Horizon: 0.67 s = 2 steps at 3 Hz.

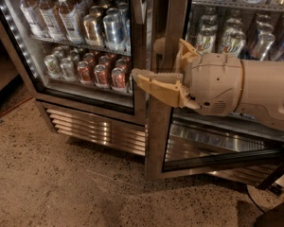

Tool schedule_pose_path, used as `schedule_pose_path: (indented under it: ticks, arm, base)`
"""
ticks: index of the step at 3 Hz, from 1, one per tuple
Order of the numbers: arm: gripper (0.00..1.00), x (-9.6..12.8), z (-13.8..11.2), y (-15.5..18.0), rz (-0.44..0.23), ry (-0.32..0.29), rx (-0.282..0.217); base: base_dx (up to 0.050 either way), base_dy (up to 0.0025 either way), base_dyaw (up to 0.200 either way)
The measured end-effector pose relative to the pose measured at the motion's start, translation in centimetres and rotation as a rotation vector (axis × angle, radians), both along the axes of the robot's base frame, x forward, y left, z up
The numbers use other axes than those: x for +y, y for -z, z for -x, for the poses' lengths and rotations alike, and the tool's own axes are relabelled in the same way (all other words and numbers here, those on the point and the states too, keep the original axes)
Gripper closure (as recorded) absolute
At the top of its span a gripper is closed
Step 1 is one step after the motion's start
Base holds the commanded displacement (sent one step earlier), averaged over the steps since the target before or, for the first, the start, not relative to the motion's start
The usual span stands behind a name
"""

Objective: Open right fridge door

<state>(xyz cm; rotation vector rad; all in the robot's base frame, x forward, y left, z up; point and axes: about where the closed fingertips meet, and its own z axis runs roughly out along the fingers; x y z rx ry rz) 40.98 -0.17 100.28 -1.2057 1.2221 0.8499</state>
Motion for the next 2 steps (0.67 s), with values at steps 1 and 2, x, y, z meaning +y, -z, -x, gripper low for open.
schedule_pose_path:
  ticks: [1, 2]
  arm:
    - [1.00, 0.00, 0.00, 0.00, 0.000, 0.000, 0.000]
    - [1.00, 0.00, 0.00, 0.00, 0.000, 0.000, 0.000]
  base:
    - [-0.050, -0.00001, 0.000]
    - [-0.050, -0.00003, 0.000]
